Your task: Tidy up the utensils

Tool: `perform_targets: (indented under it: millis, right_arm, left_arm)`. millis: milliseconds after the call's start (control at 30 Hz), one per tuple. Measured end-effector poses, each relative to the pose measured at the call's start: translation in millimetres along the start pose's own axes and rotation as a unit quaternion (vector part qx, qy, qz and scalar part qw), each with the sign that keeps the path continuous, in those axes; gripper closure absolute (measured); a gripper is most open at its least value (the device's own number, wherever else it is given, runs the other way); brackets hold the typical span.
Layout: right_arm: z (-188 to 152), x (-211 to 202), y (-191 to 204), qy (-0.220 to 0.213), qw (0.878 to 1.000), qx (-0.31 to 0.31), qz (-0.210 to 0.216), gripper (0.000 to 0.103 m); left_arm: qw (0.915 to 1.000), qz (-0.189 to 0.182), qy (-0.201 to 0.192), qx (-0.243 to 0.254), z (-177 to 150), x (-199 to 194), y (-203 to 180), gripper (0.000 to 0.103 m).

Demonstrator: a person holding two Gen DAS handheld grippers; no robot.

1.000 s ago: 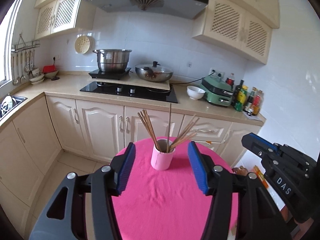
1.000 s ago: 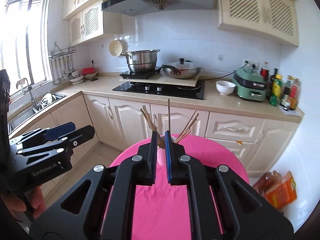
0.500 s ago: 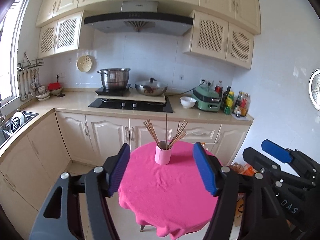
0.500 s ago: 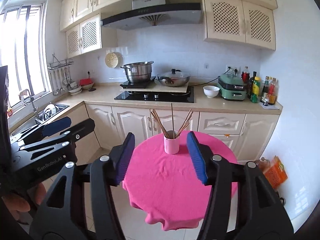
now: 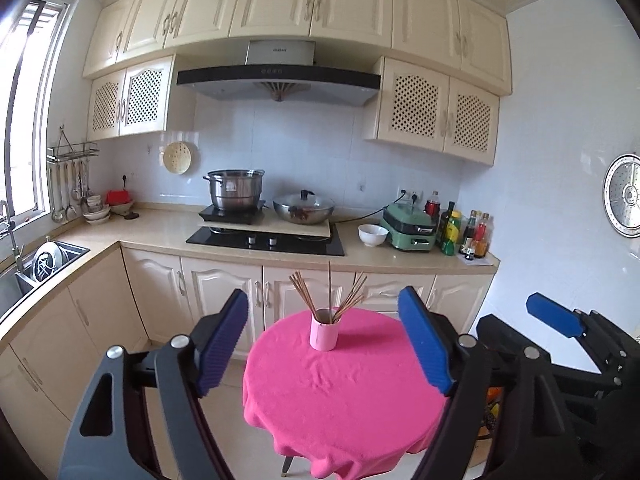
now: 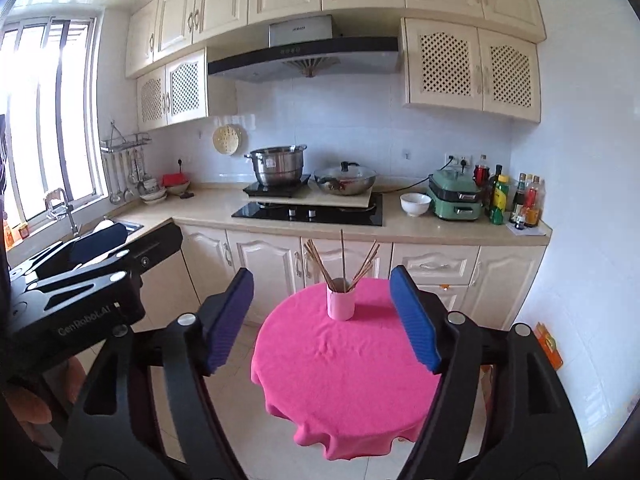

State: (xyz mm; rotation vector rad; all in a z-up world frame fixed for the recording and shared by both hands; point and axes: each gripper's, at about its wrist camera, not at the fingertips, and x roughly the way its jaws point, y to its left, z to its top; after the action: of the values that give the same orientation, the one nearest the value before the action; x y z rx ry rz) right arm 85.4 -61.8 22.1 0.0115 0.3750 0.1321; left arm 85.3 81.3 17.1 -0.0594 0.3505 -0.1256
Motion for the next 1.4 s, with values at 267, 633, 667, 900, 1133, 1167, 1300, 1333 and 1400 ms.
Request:
perform_targets:
  millis: [267, 633, 667, 900, 1133, 1167, 1300, 1333, 1400]
  right_arm:
    - [8, -17, 6, -0.020, 1.000, -0.002, -0.001, 0.031]
    - [11, -22, 7, -0.022, 1.000, -0.002, 0.003, 0.030]
    - [11, -22, 6, -0.022, 1.000, -0.003, 0.003, 0.030]
    - [13, -24, 5, -0.022, 1.000, 0.000, 0.001, 0.029]
    - [13, -23, 5, -0.017, 1.000, 0.004, 0.001, 0.029]
    - [13, -23, 4, -0.016, 1.000, 0.005, 0.001, 0.029]
    - [11, -22, 4, -0.013, 1.000, 0.007, 0.001, 0.029]
    - [11, -22, 4, -0.012, 1.000, 0.007, 0.001, 0.029]
    - [11, -21, 4, -0.011, 1.000, 0.008, 0.001, 0.029]
  left_arm:
    - [0.9997, 0.005, -0.017, 0.016, 9, -20, -4, 0.026]
    - [0.9985, 0.019, -0.034, 0.039, 13, -29, -6, 0.026]
    - [0.9984, 0.018, -0.037, 0.040, 14, -29, -6, 0.026]
    - [0.9981, 0.011, -0.043, 0.043, 13, -32, -6, 0.026]
    - [0.9974, 0.008, -0.055, 0.046, 11, -34, -7, 0.026]
    - [0.9974, 0.008, -0.055, 0.047, 11, -34, -8, 0.026]
    - [0.9977, 0.007, -0.049, 0.047, 10, -31, -8, 0.026]
    - [0.9977, 0.007, -0.049, 0.047, 10, -30, -9, 0.026]
    - [0.9977, 0.007, -0.048, 0.047, 10, -30, -9, 0.026]
